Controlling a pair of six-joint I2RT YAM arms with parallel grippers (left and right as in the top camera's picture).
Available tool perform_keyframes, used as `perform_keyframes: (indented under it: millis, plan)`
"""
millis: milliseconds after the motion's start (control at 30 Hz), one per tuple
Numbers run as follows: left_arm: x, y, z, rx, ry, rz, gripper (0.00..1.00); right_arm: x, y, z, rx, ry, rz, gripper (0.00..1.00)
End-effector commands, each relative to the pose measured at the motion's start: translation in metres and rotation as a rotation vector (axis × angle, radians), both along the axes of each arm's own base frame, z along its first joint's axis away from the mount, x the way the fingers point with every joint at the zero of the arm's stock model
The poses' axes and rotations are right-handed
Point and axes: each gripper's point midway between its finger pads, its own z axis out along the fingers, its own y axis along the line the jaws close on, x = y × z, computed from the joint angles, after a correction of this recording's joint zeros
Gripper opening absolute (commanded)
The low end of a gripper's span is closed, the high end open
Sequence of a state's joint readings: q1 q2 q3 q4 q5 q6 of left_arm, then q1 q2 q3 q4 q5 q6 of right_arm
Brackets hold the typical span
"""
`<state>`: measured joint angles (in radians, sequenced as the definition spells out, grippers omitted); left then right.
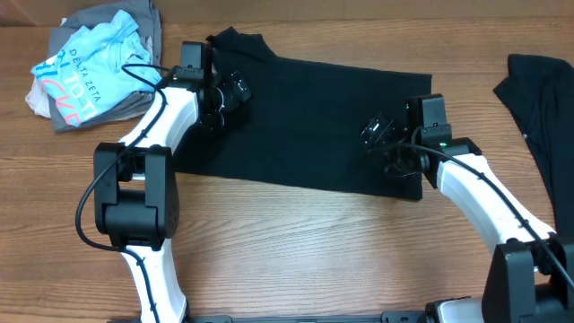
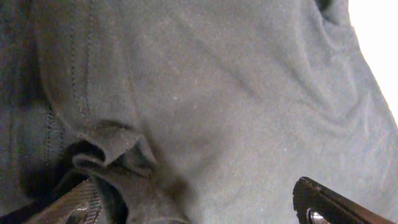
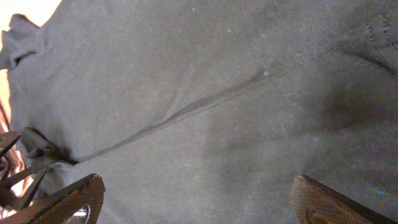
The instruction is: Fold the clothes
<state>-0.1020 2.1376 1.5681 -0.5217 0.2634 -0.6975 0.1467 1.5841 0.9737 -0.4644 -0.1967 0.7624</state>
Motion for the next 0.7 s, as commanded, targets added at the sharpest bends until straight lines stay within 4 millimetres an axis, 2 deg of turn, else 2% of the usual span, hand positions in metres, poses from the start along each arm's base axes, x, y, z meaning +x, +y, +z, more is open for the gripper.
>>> perform_keyframes:
  millis: [0, 233, 367, 433, 500, 600, 667]
  plan:
    - [0.017, 0.0, 0.04, 0.003, -0.092, -0.063, 1.0, 0.0, -0.001, -0.005, -0.016, 0.005, -0.002, 1.0]
    - [0.032, -0.015, 0.104, 0.067, -0.194, -0.184, 1.0, 0.0, -0.001, -0.006, -0.012, 0.011, -0.011, 1.0]
    - [0.035, -0.027, 0.123, 0.111, -0.268, -0.305, 1.0, 0.0, -0.001, -0.006, -0.004, 0.016, -0.023, 1.0]
    - [0.03, -0.033, 0.122, 0.128, -0.271, -0.375, 1.0, 0.0, 0.0, -0.006, -0.002, 0.016, -0.021, 1.0]
    - [0.018, -0.028, 0.112, 0.153, -0.21, -0.388, 1.0, 0.0, 0.0, -0.006, -0.002, 0.016, -0.021, 1.0]
    - [-0.014, 0.006, 0.088, 0.22, 0.026, -0.192, 1.0, -0.001, 0.0, -0.006, -0.002, 0.017, -0.021, 1.0]
    - [-0.038, 0.023, 0.078, 0.235, 0.158, -0.103, 1.0, -0.001, 0.0, -0.006, -0.003, 0.017, -0.021, 1.0]
